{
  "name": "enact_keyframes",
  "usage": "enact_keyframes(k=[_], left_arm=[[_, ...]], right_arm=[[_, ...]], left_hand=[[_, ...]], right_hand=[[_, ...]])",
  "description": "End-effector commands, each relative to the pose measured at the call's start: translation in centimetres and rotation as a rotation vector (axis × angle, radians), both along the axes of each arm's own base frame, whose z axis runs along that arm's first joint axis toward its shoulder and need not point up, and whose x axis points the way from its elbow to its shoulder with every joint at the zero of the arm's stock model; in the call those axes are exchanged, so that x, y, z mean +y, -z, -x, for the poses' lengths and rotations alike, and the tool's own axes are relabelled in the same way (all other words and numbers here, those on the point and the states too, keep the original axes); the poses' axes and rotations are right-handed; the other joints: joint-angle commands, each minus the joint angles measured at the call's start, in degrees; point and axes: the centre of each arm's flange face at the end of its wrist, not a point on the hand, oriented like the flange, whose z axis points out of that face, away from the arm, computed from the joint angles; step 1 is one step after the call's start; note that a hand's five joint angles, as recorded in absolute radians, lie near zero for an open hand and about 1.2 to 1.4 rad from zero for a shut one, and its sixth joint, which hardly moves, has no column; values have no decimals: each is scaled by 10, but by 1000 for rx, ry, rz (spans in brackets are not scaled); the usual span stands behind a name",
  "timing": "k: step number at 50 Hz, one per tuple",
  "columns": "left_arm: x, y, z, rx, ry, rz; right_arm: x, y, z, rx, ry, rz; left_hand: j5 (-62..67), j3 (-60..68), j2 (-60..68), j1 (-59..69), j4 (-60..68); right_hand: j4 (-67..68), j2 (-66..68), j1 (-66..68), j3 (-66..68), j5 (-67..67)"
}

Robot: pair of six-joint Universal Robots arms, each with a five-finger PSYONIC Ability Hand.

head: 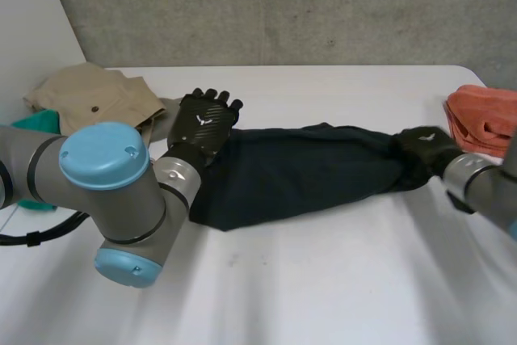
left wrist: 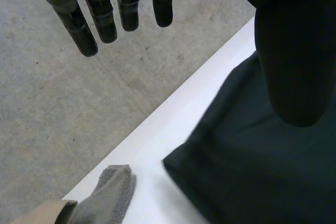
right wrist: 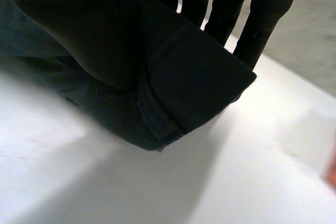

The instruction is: Fold the laundry.

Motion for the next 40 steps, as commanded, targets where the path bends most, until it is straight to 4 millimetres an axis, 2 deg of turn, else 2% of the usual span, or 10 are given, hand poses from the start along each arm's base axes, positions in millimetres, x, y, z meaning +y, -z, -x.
enact_keyframes(k=[1,5,8,14,17,22,25,29,33,40], left_arm=[[3,-9,-5,2,-8,-3],[9,-7,-12,-1,-14,-39],[14,-6,-15,5,-15,-59],[19,-6,-18,9,-15,-68],[21,-8,-19,10,-15,-65],[23,-16,-22,20,-18,-51],[23,-18,-23,23,-21,-46],[19,-22,-24,30,-28,-34],[13,-28,-23,43,-34,-11],[-1,-52,-15,87,-43,57]], right_arm=[[-12,-55,58,107,115,138],[-11,-61,64,299,62,185],[-5,-61,53,432,-27,224],[37,-67,-44,458,-333,417],[55,-62,-72,442,-434,484],[116,-24,-123,477,-742,557],[142,4,-136,525,-899,574],[149,7,-141,551,-961,631],[144,-2,-140,498,-924,608],[117,-78,-112,93,-657,438]], left_hand=[[-6,-10,-6,-9,-7],[-7,-12,-7,-11,-8],[-9,-13,-9,-12,-10],[-7,-12,-7,-11,-8],[-7,-12,-7,-11,-8],[-11,-15,-11,-14,-12],[-11,-15,-11,-14,-12],[-14,-18,-14,-17,-15],[-16,-20,-16,-19,-17],[-16,-20,-16,-19,-17]], right_hand=[[114,147,216,129,168],[114,147,216,129,168],[114,147,216,129,168],[114,147,216,129,168],[114,147,216,129,168],[114,147,216,129,168],[114,147,216,129,168],[58,91,160,73,112],[-557,-525,-456,-543,-503],[-586,-553,-484,-571,-532]])
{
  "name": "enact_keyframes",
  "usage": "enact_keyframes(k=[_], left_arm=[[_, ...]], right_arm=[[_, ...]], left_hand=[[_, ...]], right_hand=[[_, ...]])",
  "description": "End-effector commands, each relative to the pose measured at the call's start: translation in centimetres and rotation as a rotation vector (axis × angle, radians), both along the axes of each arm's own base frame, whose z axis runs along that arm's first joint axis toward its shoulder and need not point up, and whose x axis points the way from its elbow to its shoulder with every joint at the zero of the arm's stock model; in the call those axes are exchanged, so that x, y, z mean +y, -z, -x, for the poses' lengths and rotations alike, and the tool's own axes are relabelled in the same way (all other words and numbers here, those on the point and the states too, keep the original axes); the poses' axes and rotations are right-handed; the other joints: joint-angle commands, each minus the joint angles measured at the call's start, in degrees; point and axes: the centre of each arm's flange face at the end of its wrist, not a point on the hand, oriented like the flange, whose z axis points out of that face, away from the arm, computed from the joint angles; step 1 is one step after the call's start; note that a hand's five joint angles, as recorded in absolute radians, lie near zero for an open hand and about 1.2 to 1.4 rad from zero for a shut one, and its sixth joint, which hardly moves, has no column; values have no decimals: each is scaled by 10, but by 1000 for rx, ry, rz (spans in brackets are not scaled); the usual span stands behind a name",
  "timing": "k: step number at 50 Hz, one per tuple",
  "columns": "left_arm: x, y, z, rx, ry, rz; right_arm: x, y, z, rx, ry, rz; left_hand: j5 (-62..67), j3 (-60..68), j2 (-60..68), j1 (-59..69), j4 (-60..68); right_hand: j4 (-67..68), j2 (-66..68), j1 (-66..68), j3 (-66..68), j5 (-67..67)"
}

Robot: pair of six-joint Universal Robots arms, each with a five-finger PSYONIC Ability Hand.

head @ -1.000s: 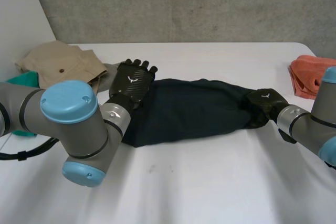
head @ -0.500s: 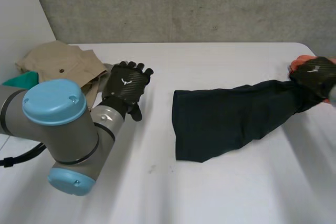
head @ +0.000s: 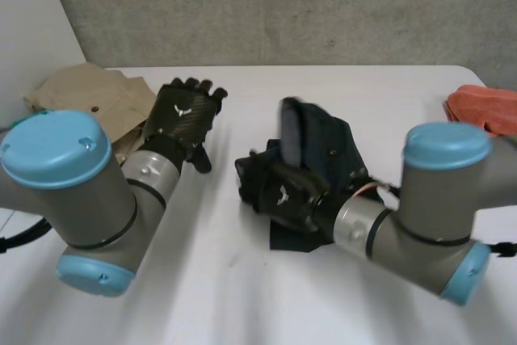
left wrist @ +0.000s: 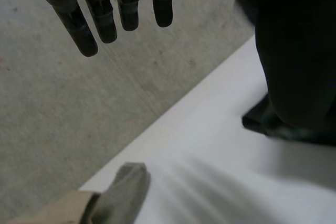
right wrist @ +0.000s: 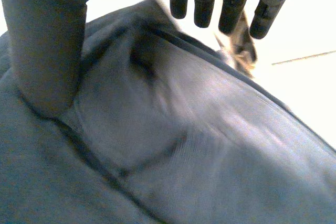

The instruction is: Fold the laundry.

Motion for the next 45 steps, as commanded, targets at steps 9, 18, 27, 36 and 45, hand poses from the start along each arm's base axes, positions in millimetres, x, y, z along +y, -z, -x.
enact_keyframes(k=[9,18,27,36,45], left_arm=[[-13,-31,49,71,50,98],[3,-16,96,91,162,75],[19,26,131,-21,218,-64],[13,58,121,-136,101,-167],[25,85,102,-273,86,-298]], right_arm=[[-61,-114,78,-619,458,-415],[-92,-115,112,-699,714,-514],[-121,-74,103,-579,791,-735],[-127,-27,82,-477,748,-861],[-130,10,78,-334,746,-794]], left_hand=[[-14,-18,-11,-17,-15],[-9,-13,-6,-12,-10],[-7,-12,-5,-10,-8],[-9,-13,-6,-12,-10],[-12,-17,-10,-15,-13]], right_hand=[[-39,-34,-44,-40,-42],[-39,-34,-44,-40,-42],[-39,-34,-44,-40,-42],[-39,-34,-44,-40,-42],[-39,-34,-44,-40,-42]])
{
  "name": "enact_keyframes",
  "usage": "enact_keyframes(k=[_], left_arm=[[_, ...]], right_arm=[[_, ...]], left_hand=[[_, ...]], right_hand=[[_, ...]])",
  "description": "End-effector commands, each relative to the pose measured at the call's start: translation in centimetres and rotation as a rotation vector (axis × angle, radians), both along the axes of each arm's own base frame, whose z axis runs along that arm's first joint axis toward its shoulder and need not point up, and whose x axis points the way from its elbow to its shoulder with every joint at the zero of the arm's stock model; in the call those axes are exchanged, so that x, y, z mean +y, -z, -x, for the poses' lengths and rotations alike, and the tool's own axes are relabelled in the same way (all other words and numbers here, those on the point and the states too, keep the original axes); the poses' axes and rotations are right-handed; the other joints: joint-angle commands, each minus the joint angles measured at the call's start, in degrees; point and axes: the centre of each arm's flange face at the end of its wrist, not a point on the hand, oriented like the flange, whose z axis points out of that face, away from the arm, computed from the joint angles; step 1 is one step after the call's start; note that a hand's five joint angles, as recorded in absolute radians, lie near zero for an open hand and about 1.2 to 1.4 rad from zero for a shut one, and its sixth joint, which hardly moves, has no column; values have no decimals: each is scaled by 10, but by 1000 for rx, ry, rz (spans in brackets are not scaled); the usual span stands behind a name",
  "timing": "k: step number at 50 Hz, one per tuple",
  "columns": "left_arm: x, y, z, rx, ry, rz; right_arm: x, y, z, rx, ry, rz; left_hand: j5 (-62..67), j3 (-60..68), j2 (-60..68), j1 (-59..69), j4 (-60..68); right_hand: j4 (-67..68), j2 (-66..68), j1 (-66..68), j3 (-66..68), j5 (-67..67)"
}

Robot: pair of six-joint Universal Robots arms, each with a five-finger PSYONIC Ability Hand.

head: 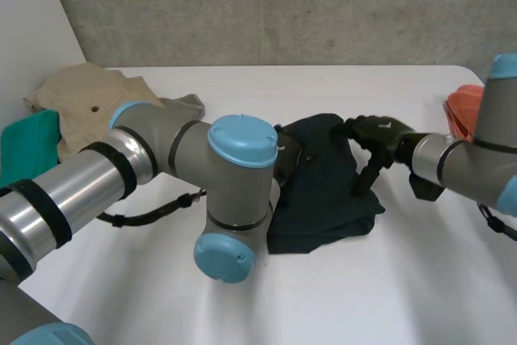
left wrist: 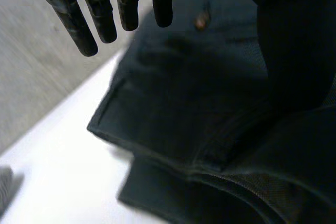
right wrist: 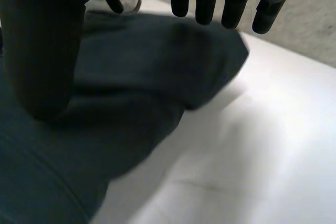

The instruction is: Fold the laundry.

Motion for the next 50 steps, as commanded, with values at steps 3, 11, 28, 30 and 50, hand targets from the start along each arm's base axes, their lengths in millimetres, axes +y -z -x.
enact_keyframes(k=[3,11,28,30,50], left_arm=[[9,18,-16,-102,-8,-82],[7,-4,-16,-65,-11,-48],[23,-126,-36,217,91,171],[26,-130,-41,226,132,167],[29,-113,-65,325,276,-58]], right_arm=[[-3,34,2,156,-29,29],[-2,22,1,200,-36,89],[68,-47,14,84,-2,415],[80,-41,15,79,-9,431],[103,56,2,109,-161,370]], left_hand=[[-12,-17,-10,-16,-13],[-14,-18,-11,-17,-15],[-27,-32,-25,-31,-28],[-27,-32,-25,-31,-28],[-16,-20,-13,-19,-17]], right_hand=[[-20,-22,-35,-21,-29],[-20,-22,-35,-21,-29],[-20,-22,-35,-21,-29],[-20,-22,-35,-21,-29],[-14,-17,-29,-15,-24]])
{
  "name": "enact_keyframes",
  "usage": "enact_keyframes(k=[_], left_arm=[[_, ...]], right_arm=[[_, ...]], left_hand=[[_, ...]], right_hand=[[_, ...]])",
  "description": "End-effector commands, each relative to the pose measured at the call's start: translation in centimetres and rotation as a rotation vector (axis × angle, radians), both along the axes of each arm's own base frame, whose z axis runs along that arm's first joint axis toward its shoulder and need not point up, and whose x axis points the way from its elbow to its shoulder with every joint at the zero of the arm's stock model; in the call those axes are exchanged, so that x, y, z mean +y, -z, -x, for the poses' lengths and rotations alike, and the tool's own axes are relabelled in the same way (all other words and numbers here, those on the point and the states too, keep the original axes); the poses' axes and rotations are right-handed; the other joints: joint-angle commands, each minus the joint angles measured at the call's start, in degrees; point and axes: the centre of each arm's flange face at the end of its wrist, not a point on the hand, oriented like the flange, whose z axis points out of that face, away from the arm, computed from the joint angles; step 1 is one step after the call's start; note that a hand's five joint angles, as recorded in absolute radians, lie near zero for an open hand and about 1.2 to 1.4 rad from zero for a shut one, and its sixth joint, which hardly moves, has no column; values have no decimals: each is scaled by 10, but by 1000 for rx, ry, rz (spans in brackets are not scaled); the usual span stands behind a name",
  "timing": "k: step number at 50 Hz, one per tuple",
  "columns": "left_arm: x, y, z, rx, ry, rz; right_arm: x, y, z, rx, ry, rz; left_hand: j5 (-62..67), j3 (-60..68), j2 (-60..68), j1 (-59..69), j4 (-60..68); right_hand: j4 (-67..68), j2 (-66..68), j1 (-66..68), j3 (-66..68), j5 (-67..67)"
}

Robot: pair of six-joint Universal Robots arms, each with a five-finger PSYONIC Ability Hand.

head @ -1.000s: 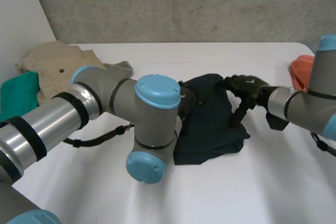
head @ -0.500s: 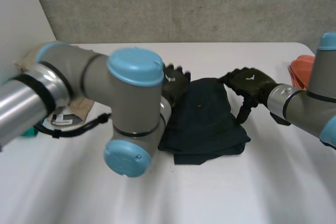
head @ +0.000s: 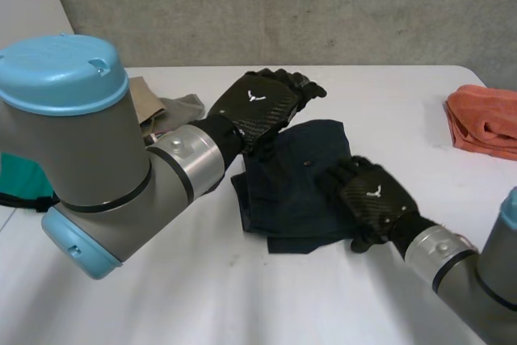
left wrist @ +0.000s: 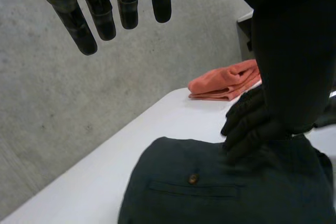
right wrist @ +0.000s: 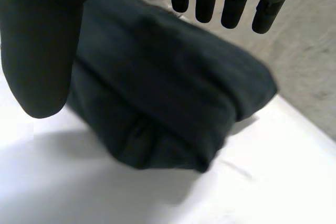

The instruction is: Fold the laundry.

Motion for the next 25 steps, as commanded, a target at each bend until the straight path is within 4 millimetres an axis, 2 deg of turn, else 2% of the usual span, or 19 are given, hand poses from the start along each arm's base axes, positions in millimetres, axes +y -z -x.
enact_keyframes(k=[1,6,10,25], left_arm=[[0,5,-1,-1,-11,-24],[0,6,-1,-1,-13,-25],[0,6,-1,-1,-11,-25],[1,9,-1,-6,-13,-32]], right_arm=[[-12,12,-11,35,-47,50],[-16,16,-15,53,-66,99],[-18,14,-19,50,-80,119],[-32,24,-30,51,-91,123]], left_hand=[[-12,-7,-5,6,-8],[-12,-7,-5,6,-8],[-12,-7,-5,6,-8],[-12,-7,-5,6,-8]], right_hand=[[-11,-4,-5,-12,-18],[70,76,75,69,62],[188,194,193,186,180],[267,273,272,266,259]])
